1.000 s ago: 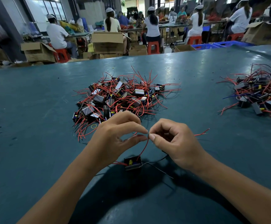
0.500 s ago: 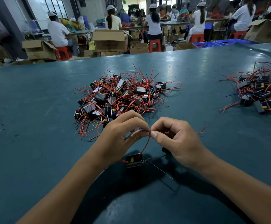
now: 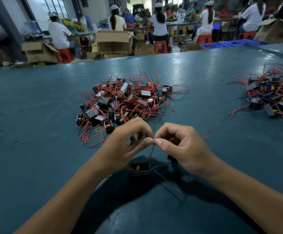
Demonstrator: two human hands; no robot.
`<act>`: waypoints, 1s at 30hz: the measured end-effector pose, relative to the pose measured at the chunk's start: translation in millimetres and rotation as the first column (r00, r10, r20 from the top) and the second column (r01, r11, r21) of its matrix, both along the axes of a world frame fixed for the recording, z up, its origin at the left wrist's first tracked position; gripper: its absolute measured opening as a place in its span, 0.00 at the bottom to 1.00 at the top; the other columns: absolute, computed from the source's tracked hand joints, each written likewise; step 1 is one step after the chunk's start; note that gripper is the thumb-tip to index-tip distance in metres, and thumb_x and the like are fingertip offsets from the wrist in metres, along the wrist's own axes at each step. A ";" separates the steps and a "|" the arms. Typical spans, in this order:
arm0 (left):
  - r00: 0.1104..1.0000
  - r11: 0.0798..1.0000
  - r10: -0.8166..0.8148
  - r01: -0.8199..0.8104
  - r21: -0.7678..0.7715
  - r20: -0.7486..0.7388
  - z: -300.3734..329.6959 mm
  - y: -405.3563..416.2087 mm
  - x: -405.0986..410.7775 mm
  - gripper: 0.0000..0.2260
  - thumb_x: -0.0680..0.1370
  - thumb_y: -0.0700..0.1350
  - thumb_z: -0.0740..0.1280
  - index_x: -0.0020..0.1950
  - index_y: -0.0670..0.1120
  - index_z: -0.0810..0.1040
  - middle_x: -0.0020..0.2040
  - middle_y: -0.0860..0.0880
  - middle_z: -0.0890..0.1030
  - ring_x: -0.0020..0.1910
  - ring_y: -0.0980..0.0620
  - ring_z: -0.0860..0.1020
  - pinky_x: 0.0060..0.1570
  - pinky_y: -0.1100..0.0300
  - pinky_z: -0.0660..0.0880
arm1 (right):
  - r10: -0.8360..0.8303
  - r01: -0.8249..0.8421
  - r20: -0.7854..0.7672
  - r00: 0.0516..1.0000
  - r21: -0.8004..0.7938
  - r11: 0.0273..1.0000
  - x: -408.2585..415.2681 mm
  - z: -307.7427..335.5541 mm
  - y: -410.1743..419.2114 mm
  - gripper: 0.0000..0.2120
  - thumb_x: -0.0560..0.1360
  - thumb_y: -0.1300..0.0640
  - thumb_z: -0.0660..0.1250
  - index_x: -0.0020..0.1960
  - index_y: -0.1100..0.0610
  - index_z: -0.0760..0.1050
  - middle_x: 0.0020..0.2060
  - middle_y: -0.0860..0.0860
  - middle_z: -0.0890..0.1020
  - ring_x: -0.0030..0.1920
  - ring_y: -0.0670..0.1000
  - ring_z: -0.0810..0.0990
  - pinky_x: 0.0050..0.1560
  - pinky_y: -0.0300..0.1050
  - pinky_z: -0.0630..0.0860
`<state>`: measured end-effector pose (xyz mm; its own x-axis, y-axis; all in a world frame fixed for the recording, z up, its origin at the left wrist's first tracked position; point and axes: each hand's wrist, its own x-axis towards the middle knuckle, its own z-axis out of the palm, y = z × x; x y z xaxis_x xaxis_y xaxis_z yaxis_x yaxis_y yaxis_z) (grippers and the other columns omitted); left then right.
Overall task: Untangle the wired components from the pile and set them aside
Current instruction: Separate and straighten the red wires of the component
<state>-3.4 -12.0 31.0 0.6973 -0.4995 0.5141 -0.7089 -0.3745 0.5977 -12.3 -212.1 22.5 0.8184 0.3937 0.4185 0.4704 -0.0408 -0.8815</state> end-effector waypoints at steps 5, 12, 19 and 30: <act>0.992 1.000 -0.016 0.015 -0.006 -0.124 3.2 -0.4 -4.4 0.12 0.81 0.56 0.63 0.48 0.48 0.76 0.44 0.51 0.75 0.41 0.49 0.74 0.39 0.55 0.72 | -0.054 0.057 0.060 0.997 -0.043 0.997 -1.1 2.0 0.4 0.05 0.74 0.60 0.69 0.40 0.53 0.78 0.30 0.41 0.74 0.31 0.41 0.70 0.34 0.32 0.66; 0.967 1.000 -0.012 0.007 -0.022 -0.255 10.5 -3.9 -11.7 0.07 0.81 0.52 0.65 0.45 0.50 0.77 0.37 0.56 0.73 0.32 0.51 0.67 0.32 0.55 0.66 | -0.145 0.169 0.213 0.966 -0.095 0.981 -1.4 2.0 1.7 0.03 0.71 0.63 0.69 0.40 0.56 0.79 0.32 0.41 0.75 0.33 0.43 0.72 0.36 0.33 0.67; 0.766 0.963 -0.065 -0.119 -0.240 -0.640 11.6 -11.2 -15.6 0.07 0.74 0.43 0.65 0.36 0.48 0.77 0.31 0.51 0.70 0.29 0.55 0.62 0.29 0.65 0.59 | -0.158 0.215 0.345 0.925 -0.134 0.967 -3.9 1.6 4.4 0.06 0.70 0.66 0.70 0.39 0.57 0.78 0.33 0.40 0.73 0.34 0.40 0.72 0.38 0.27 0.65; 0.646 0.939 -0.093 -0.195 -0.282 -0.757 3.0 -11.8 -10.2 0.11 0.76 0.51 0.65 0.38 0.47 0.78 0.30 0.49 0.69 0.29 0.54 0.64 0.29 0.62 0.60 | -0.183 0.218 0.268 0.946 -0.109 0.970 -1.2 -2.2 3.0 0.04 0.71 0.62 0.70 0.39 0.55 0.79 0.32 0.43 0.75 0.33 0.43 0.73 0.36 0.32 0.67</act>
<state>-13.6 -23.8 34.0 0.9273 -0.3647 -0.0844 0.0558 -0.0883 0.9945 -13.5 -209.2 20.3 0.7599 0.2997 0.5768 0.6473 -0.2678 -0.7137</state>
